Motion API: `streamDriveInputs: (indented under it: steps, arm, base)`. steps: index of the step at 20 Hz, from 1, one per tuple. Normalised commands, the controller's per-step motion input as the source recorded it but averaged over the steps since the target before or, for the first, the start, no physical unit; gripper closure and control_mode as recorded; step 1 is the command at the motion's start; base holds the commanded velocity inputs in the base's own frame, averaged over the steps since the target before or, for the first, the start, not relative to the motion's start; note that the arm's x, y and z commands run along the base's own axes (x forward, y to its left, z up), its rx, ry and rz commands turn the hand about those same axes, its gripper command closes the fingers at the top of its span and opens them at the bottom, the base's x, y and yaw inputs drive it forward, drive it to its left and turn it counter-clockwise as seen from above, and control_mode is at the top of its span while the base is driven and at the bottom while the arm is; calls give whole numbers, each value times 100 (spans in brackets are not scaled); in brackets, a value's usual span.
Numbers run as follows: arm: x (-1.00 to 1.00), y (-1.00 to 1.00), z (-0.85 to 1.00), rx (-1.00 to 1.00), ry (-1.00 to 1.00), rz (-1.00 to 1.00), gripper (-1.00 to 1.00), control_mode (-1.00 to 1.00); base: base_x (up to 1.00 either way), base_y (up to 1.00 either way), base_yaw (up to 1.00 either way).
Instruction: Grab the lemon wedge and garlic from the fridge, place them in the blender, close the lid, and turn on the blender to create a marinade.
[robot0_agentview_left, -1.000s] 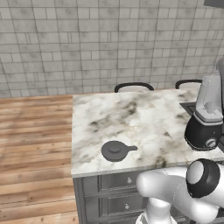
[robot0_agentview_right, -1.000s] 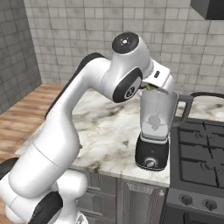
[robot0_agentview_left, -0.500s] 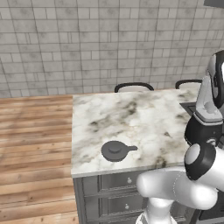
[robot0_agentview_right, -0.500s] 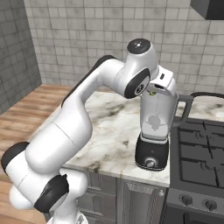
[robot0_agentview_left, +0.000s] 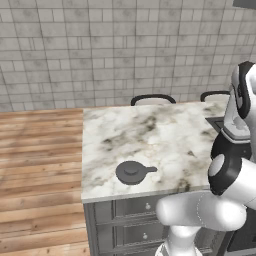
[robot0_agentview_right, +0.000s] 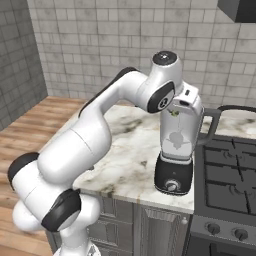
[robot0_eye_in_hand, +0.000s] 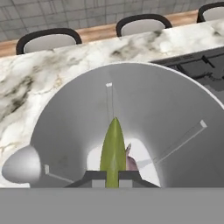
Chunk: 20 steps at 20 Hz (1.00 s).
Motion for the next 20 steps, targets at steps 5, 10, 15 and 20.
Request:
streamDriveInputs:
  steps: [5,10,15,20]
  arm:
    - [8,-21,-16,0,6,5,100,-100]
    - [2,-11,-24,0,6,6,100,-100]
    - [0,1,-19,0,3,2,-100,-100]
    - [-2,1,0,0,0,0,-100,-100]
  base:
    - [0,0,0]
    - [0,0,0]
    - [0,0,0]
    - [0,0,0]
